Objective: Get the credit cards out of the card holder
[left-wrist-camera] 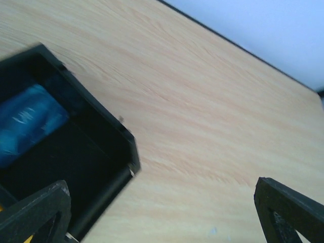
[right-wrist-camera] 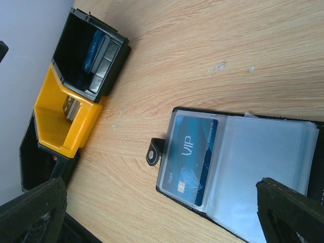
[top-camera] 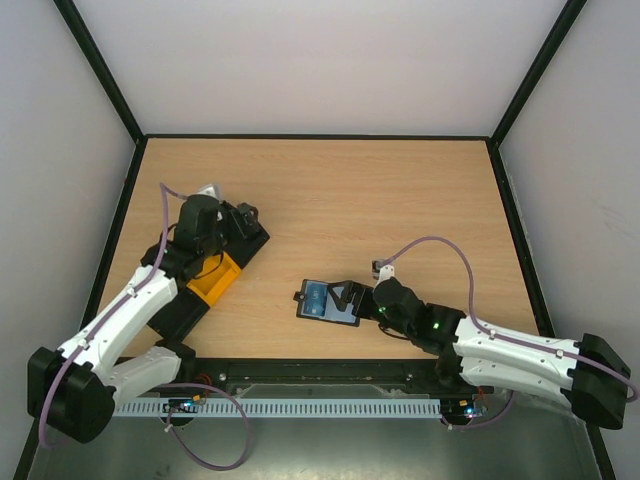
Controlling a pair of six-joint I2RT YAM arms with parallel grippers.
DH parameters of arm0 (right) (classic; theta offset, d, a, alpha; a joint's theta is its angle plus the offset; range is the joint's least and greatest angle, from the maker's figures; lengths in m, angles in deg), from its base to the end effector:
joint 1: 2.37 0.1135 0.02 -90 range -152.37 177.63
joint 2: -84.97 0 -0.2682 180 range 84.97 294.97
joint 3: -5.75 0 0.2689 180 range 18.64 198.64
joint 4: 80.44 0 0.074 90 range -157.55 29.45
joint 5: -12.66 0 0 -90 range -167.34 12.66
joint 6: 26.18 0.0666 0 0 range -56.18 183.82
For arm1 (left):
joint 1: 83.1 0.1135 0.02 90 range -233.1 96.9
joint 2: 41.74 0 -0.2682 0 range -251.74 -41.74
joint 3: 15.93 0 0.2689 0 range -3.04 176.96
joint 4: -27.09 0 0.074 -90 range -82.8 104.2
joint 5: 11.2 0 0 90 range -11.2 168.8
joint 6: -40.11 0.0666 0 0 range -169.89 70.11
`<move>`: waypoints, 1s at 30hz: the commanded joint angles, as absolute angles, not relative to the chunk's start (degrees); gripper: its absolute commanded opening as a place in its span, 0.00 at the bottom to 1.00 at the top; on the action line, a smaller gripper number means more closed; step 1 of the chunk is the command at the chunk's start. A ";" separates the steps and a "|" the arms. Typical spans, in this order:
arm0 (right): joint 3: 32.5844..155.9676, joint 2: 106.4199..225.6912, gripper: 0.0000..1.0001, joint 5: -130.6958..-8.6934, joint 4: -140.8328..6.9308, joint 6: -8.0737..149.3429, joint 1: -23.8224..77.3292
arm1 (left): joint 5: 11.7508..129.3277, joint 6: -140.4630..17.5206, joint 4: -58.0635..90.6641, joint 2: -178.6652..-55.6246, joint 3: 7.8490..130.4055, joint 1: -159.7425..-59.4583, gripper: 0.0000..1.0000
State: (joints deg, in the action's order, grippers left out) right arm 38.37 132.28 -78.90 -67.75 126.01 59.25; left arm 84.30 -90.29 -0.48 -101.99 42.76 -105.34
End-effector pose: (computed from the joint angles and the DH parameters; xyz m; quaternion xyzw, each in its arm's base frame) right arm 0.1076 0.1954 0.1778 0.0113 0.8542 0.4529 0.2550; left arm 0.2600 -0.0994 0.2707 -0.1599 0.8466 -0.2277 0.4537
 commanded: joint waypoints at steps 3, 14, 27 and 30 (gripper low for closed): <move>37.01 133.93 0.97 -81.45 -67.69 128.81 59.42 | 64.04 -84.55 -1.87 -100.53 38.95 -107.32 0.94; 37.15 139.52 0.62 -80.35 -74.18 128.31 59.41 | 60.67 -87.82 5.49 -106.07 35.34 -122.29 0.67; 37.61 148.16 0.33 -78.67 -80.94 129.83 59.41 | 58.12 -89.90 16.23 -117.90 30.23 -124.71 0.46; 36.85 150.65 0.31 -77.46 -84.26 130.53 59.44 | 58.16 -90.48 17.79 -120.31 28.89 -124.98 0.41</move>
State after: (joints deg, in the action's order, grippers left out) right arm 37.49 147.98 -78.26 -78.62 129.18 59.25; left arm 59.01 -89.94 14.36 -117.83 30.96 -124.40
